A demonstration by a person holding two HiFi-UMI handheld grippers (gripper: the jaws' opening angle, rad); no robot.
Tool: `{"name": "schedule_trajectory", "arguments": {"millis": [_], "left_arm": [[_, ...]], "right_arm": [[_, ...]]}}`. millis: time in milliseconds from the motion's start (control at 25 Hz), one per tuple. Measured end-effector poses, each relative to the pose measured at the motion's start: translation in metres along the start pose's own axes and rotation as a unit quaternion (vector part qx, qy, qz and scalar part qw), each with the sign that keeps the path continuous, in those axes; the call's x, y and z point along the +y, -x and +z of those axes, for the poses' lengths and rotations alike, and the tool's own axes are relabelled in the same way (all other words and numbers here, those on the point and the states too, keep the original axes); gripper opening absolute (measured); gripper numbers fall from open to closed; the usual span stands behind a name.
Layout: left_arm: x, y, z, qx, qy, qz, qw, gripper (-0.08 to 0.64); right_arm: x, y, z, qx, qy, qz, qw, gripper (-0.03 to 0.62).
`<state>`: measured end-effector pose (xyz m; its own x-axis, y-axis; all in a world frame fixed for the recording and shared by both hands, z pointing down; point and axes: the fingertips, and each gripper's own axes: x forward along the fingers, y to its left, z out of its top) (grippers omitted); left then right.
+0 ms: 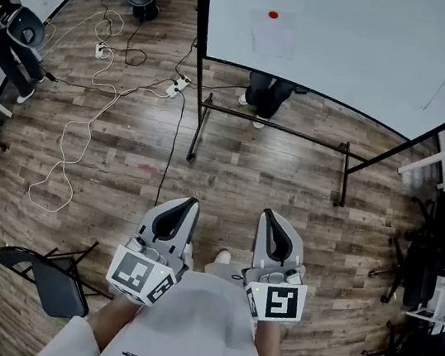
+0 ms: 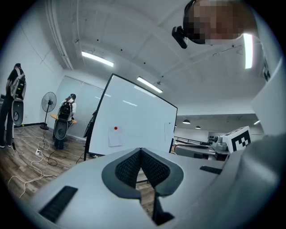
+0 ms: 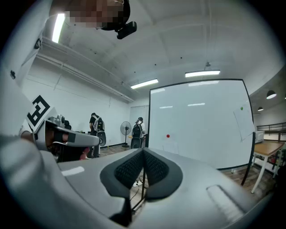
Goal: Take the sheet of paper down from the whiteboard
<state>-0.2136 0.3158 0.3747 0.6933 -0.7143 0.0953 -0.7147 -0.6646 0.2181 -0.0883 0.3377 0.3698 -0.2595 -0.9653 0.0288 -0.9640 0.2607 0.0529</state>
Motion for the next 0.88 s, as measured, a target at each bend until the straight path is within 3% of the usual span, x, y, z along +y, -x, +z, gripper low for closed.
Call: {"name": "schedule_trajectory", "arguments": {"millis": [400,880], "left_arm": [[-0.034,-0.006,-0.005,0.007,-0.004,0.004,1.0000,0.006],[-0.065,-0.050,-0.009,-0.001,-0.007,0.017,0.9998,0.006]], "right_arm": [[-0.026,0.025,0.002,-0.008,-0.013,0.004,1.000,0.011],[-0.079,0.035,-0.015,-0.004,-0.015,0.014,1.000,0.011]]}}
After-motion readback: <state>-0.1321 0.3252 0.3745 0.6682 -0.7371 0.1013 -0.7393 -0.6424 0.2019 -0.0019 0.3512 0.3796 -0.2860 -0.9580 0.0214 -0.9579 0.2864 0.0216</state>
